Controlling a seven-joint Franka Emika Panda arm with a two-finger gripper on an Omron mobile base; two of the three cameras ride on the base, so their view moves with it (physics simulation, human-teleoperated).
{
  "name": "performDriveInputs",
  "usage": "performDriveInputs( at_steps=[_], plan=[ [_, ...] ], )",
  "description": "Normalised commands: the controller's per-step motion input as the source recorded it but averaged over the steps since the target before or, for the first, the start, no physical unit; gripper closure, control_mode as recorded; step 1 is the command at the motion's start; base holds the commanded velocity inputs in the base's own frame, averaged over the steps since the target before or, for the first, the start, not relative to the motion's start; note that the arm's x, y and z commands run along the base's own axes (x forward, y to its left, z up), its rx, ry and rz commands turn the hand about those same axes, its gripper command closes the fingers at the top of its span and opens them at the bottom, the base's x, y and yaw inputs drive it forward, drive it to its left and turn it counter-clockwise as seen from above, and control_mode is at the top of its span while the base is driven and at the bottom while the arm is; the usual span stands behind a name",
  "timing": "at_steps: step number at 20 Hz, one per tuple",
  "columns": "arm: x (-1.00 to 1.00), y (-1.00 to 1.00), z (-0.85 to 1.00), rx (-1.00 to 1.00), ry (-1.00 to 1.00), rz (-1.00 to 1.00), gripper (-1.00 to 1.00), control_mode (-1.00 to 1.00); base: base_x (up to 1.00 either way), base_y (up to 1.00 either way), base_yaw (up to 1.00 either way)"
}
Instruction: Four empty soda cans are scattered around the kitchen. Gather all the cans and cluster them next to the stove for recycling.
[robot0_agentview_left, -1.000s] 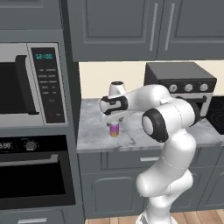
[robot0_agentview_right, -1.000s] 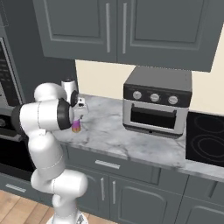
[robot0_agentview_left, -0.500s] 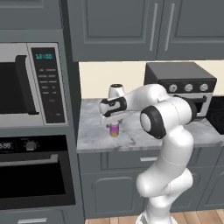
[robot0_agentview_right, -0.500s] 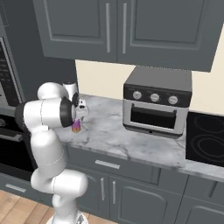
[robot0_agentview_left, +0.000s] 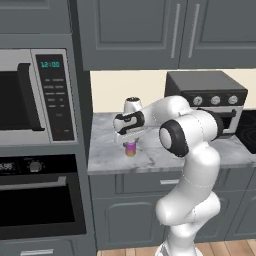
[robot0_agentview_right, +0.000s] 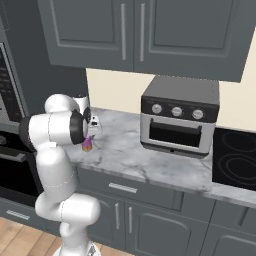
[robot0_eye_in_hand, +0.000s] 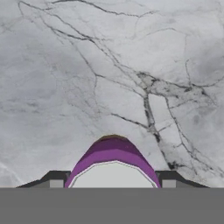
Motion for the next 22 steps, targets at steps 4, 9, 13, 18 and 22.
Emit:
performDriveInputs(
  at_steps=[4, 9, 13, 18, 22],
  plan=[
    [-0.09, -0.08, 0.02, 0.02, -0.01, 0.0, 1.0, -1.0, 0.0, 0.0, 0.0],
    [-0.16, -0.2, 0.26, 0.01, -0.09, -0.02, 1.0, -1.0, 0.0, 0.0, 0.0],
    [-0.08, -0.07, 0.22, 0.0, -0.12, -0.01, 1.0, -1.0, 0.0, 0.0, 0.0],
    [-0.08, -0.17, 0.03, 0.0, -0.03, -0.04, 1.0, -1.0, 0.0, 0.0, 0.0],
    [-0.1, -0.38, 0.01, 0.0, 0.0, -0.08, 1.0, -1.0, 0.0, 0.0, 0.0]
  ],
)
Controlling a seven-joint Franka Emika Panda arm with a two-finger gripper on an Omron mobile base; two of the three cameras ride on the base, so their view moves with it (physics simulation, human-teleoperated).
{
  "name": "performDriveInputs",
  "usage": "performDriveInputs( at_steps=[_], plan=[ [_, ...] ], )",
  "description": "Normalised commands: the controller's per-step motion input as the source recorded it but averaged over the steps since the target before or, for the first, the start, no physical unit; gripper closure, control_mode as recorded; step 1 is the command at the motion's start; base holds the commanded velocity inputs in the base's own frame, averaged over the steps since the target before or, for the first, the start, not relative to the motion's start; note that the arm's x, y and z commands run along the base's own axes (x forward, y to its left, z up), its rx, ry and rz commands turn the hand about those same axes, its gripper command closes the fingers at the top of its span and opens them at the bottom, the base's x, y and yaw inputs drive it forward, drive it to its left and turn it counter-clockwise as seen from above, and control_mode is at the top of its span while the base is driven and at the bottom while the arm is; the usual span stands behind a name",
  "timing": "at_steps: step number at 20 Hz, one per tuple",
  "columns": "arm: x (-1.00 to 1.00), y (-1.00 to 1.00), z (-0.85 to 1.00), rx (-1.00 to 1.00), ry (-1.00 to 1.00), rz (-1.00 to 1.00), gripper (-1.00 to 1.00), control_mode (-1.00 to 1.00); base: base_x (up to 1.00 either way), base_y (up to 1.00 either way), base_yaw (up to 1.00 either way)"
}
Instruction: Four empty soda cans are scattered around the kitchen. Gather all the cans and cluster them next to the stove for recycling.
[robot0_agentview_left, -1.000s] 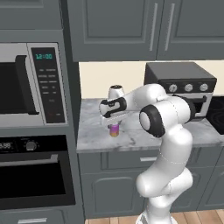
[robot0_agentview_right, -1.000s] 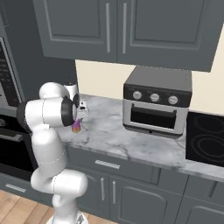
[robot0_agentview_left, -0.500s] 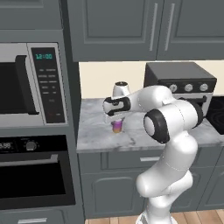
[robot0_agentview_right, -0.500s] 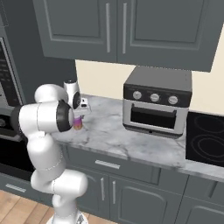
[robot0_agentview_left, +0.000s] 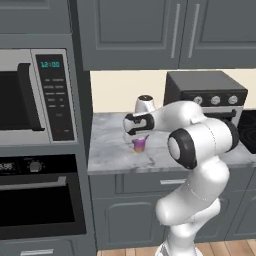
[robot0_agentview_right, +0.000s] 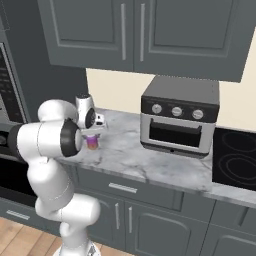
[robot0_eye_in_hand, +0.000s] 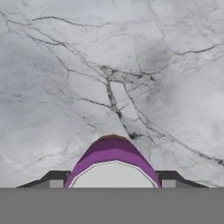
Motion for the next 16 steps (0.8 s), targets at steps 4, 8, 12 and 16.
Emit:
performDriveInputs(
  at_steps=[4, 8, 12, 16],
  plan=[
    [-0.07, -0.45, 0.07, 0.0, 0.0, -0.09, 1.0, -1.0, 0.0, 0.0, 0.0],
    [-0.06, -0.51, 0.12, 0.0, 0.0, -0.09, 1.0, -1.0, 0.0, 0.0, 0.0],
    [-0.04, -0.53, 0.21, 0.0, 0.0, -0.1, 1.0, -1.0, 0.0, 0.0, 0.0],
    [-0.12, -0.48, 0.22, 0.0, 0.03, -0.11, 1.0, -1.0, 0.0, 0.0, 0.0]
  ],
)
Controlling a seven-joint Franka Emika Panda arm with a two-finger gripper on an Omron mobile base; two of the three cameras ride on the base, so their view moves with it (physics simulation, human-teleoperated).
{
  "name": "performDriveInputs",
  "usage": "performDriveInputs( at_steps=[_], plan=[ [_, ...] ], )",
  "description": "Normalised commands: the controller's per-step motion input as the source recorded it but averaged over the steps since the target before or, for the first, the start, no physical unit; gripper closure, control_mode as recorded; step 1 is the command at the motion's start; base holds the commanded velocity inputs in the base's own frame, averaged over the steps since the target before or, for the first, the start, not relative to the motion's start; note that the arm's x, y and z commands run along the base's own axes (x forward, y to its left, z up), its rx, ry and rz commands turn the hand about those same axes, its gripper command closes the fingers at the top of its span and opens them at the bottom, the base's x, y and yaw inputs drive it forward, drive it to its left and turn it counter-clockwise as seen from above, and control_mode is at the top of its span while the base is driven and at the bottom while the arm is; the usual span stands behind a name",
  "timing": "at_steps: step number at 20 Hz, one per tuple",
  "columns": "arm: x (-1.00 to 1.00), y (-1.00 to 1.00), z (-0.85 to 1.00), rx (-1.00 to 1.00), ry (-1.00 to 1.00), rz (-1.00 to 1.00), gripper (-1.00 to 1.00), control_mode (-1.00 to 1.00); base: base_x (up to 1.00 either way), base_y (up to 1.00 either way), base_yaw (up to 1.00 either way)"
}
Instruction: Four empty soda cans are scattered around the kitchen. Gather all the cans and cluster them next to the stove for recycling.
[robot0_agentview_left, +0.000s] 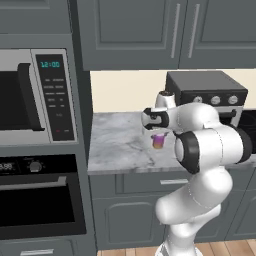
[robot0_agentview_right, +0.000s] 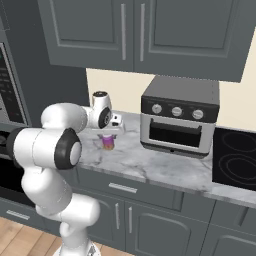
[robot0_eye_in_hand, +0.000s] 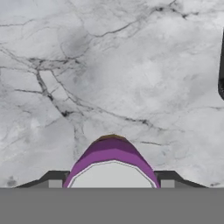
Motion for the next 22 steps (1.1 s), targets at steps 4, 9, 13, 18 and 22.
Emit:
performDriveInputs(
  at_steps=[4, 9, 13, 18, 22],
  plan=[
    [-0.17, -0.42, 0.18, -0.01, 0.06, -0.11, 1.0, -1.0, 0.0, 0.0, 0.0],
    [-0.25, -0.4, 0.06, -0.01, 0.06, -0.1, 1.0, -1.0, 0.0, 0.0, 0.0],
    [-0.25, -0.44, 0.0, -0.01, 0.04, -0.1, 1.0, -1.0, 0.0, 0.0, 0.0],
    [-0.23, -0.46, 0.0, -0.01, 0.02, -0.09, 1.0, -1.0, 0.0, 0.0, 0.0],
    [-0.14, -0.46, 0.0, -0.02, 0.01, -0.06, 1.0, -1.0, 0.0, 0.0, 0.0]
  ],
)
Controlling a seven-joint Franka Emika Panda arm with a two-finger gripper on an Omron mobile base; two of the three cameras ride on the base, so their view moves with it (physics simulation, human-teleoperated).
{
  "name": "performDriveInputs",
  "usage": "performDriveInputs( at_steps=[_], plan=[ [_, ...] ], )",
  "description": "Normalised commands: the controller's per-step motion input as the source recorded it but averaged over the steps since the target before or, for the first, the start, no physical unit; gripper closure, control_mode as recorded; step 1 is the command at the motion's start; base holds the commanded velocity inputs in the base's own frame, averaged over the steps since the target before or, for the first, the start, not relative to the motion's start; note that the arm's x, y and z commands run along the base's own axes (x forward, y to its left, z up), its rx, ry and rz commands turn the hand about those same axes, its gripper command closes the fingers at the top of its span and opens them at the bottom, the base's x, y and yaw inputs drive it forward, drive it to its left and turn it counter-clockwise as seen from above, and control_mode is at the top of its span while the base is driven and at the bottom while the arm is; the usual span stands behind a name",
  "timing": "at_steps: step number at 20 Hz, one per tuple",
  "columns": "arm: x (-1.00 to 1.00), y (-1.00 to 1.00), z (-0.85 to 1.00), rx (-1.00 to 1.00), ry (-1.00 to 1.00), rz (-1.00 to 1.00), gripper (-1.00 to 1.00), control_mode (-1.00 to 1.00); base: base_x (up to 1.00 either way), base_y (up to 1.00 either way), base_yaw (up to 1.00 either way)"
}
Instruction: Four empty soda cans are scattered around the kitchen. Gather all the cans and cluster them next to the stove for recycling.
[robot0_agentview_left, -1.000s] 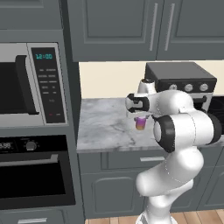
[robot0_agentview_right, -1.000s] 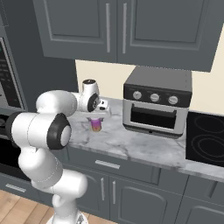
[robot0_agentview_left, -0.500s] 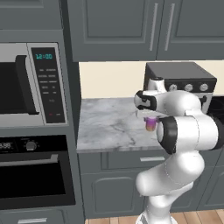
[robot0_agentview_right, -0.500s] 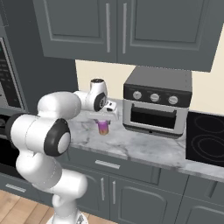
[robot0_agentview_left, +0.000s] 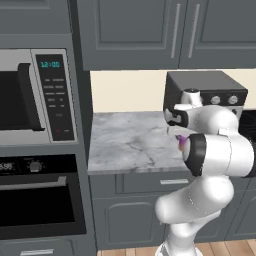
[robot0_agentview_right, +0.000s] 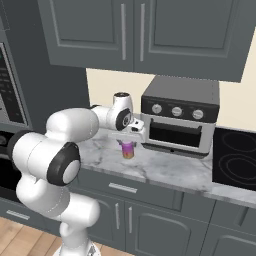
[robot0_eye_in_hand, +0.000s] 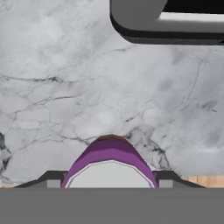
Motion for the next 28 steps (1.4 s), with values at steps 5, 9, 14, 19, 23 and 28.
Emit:
performDriveInputs(
  at_steps=[5, 9, 14, 19, 23, 28],
  plan=[
    [-0.09, -0.46, 0.0, -0.01, 0.0, -0.03, 1.0, -1.0, 0.0, 0.0, 0.0],
    [-0.02, -0.51, 0.0, 0.0, 0.0, -0.02, 1.0, -1.0, 0.0, 0.0, 0.0],
    [0.0, -0.51, 0.0, 0.0, 0.01, -0.01, 1.0, -1.0, 0.0, 0.0, 0.0],
    [0.0, -0.52, 0.0, 0.0, 0.0, -0.01, 1.0, -1.0, 0.0, 0.0, 0.0],
    [0.0, -0.52, 0.0, 0.0, 0.0, -0.01, 1.0, -1.0, 0.0, 0.0, 0.0],
    [0.0, -0.5, 0.0, 0.0, 0.0, -0.01, 1.0, -1.0, 0.0, 0.0, 0.0]
  ],
)
